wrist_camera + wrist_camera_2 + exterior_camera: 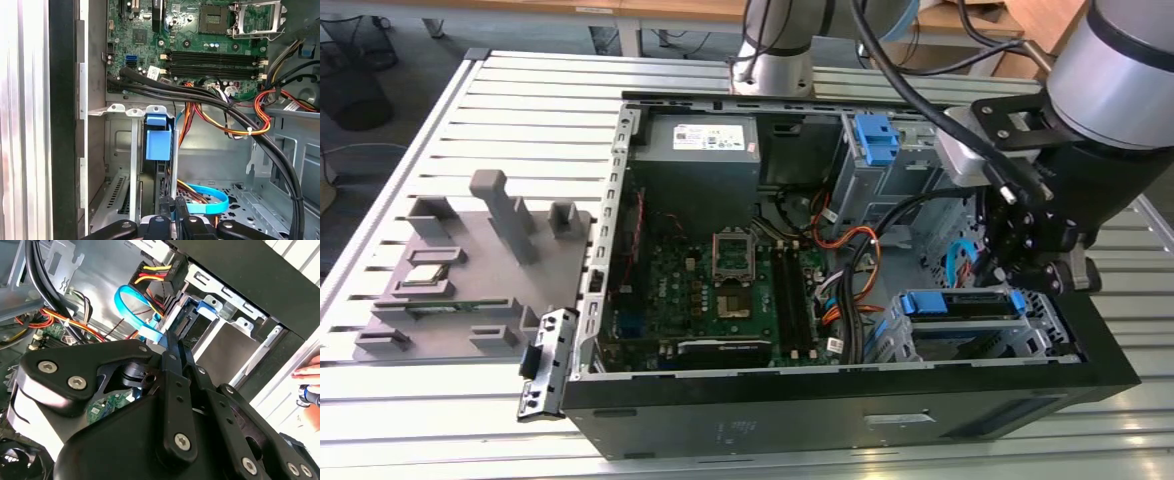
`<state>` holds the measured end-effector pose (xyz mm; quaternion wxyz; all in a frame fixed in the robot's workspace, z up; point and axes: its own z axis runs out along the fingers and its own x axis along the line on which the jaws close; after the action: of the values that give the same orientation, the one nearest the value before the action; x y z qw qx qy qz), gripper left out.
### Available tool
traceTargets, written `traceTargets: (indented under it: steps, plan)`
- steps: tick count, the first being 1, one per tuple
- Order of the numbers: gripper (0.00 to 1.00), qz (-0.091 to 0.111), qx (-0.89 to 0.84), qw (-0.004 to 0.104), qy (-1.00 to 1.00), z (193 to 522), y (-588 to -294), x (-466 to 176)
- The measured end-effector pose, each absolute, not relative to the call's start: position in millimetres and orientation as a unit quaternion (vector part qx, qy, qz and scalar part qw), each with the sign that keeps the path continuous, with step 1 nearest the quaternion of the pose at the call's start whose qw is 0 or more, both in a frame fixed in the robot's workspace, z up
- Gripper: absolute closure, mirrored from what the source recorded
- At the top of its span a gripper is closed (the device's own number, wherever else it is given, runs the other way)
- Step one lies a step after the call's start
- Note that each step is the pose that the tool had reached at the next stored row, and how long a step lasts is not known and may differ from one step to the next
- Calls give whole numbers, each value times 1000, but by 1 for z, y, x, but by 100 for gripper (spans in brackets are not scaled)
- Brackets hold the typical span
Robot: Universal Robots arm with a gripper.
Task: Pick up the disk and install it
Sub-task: 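Insert the first disk wire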
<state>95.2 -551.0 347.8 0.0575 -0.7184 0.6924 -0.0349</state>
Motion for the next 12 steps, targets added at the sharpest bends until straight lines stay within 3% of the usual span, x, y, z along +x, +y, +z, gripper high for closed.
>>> traceTargets:
  steps: [6,12]
  plan:
    - [84,-44,-718,66,692,346,-554,88]
    - [84,-45,-718,68,691,344,-554,86]
